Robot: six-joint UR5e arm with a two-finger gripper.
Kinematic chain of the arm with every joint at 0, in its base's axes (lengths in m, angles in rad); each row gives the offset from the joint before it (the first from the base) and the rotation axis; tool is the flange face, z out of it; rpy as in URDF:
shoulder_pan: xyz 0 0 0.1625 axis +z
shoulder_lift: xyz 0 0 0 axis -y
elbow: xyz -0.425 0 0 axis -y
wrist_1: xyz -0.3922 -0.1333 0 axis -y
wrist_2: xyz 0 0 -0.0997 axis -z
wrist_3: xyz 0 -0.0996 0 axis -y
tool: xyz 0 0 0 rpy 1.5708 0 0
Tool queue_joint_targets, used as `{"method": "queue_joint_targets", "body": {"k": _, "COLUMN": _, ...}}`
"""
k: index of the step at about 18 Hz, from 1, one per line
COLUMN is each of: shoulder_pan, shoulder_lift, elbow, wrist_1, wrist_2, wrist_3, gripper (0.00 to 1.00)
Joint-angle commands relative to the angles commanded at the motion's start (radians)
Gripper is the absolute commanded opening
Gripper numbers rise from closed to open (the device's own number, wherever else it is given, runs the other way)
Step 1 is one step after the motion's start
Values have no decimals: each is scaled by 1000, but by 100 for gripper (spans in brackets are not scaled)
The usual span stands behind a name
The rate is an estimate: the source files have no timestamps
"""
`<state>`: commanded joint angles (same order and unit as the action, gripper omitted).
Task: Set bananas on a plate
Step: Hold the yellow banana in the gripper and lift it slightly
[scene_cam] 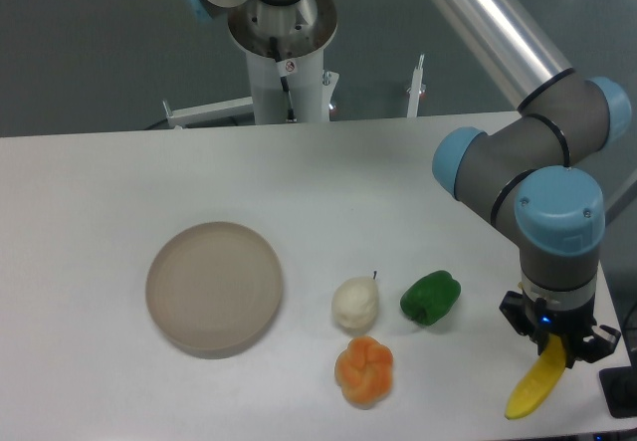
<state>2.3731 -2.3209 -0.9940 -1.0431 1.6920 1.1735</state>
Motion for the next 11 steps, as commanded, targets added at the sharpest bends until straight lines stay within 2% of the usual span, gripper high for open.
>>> {"method": "queue_joint_targets", "body": {"k": 11, "shoulder_pan": -14, "shoulder_lift": 15, "elbow": -9, "wrist_1": -5, "wrist_2": -5, "wrist_3": -6, "gripper": 24}}
